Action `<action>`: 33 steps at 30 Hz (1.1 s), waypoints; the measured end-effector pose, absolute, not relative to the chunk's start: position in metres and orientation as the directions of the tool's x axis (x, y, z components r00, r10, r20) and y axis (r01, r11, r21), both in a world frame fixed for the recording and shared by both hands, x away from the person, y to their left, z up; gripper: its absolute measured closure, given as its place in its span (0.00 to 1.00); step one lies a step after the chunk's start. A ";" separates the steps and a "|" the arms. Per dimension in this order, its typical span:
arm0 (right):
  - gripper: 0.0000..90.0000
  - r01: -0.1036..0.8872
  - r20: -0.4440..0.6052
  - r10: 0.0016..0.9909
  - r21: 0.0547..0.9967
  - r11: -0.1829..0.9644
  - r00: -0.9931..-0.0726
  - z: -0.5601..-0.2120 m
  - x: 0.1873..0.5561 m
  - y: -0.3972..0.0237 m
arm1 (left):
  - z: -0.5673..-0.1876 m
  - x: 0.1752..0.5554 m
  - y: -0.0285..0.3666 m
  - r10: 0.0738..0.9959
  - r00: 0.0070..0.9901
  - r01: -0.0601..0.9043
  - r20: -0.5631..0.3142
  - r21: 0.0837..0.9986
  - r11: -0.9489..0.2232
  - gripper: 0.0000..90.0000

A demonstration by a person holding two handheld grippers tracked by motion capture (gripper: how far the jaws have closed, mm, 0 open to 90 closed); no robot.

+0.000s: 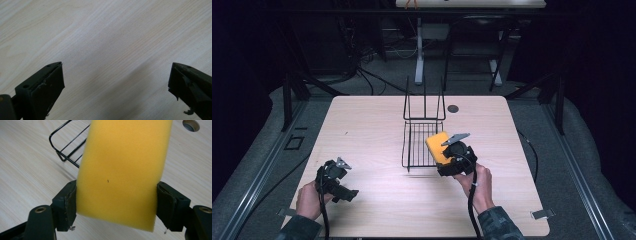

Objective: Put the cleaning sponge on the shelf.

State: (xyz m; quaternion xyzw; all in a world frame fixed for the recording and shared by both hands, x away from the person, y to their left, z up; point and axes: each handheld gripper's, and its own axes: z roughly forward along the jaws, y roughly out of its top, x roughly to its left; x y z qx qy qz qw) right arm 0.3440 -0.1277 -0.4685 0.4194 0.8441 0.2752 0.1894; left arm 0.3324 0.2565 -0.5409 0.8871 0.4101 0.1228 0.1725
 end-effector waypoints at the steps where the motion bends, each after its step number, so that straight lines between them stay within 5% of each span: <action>1: 0.29 0.600 -0.088 0.812 0.629 0.495 -0.577 -0.469 0.346 -0.125 | -0.541 0.333 0.257 0.770 0.634 0.685 0.077 0.407 -0.604 0.00; 33: 0.29 0.597 -0.048 0.808 0.648 0.472 -0.587 -0.487 0.372 -0.089 | -0.540 0.332 0.256 0.768 0.636 0.682 0.078 0.407 -0.607 0.00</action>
